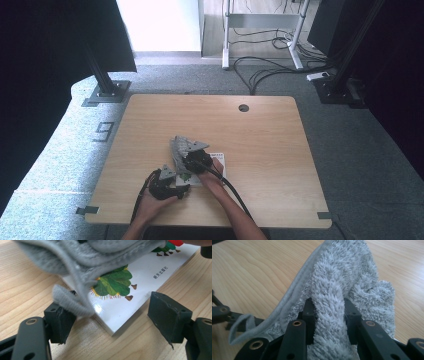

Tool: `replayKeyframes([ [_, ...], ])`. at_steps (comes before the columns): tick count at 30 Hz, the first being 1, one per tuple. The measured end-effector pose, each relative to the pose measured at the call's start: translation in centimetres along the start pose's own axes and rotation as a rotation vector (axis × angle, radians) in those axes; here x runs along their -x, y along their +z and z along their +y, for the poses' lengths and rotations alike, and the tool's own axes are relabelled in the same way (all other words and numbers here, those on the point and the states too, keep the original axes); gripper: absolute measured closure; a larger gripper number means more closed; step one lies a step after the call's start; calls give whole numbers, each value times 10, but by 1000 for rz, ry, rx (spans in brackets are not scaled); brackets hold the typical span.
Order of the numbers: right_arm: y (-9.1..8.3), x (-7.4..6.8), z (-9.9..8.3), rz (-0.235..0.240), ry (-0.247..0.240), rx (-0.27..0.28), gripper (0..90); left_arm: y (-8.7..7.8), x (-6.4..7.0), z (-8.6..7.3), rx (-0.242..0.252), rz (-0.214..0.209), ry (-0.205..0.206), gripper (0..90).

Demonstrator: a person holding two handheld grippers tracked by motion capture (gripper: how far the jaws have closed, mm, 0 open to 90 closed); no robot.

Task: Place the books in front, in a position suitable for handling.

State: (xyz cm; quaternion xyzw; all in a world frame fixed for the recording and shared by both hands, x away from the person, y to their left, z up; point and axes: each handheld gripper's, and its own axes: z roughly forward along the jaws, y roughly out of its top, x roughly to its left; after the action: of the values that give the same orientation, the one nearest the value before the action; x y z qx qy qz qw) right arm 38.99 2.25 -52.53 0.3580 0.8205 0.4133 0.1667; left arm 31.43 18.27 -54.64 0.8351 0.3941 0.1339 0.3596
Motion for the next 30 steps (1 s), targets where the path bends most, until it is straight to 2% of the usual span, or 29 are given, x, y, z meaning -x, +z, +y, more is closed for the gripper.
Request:
replayKeyframes([
  [7, -13, 20, -12, -50, 38, -3, 681, 0, 0, 0, 1, -1, 0, 235],
  [15, -38, 53, -33, -140, 83, -16, 677, 0, 0, 0, 1, -1, 0, 234],
  [23, -53, 73, -50, -170, 118, -18, 675, 0, 0, 0, 0, 2, 3, 235],
  [25, -55, 76, -52, -175, 135, -18, 674, 0, 0, 0, 0, 3, 3, 235],
  [30, -58, 70, -43, -181, 116, 15, 674, 0, 0, 0, 0, 2, 1, 234],
])
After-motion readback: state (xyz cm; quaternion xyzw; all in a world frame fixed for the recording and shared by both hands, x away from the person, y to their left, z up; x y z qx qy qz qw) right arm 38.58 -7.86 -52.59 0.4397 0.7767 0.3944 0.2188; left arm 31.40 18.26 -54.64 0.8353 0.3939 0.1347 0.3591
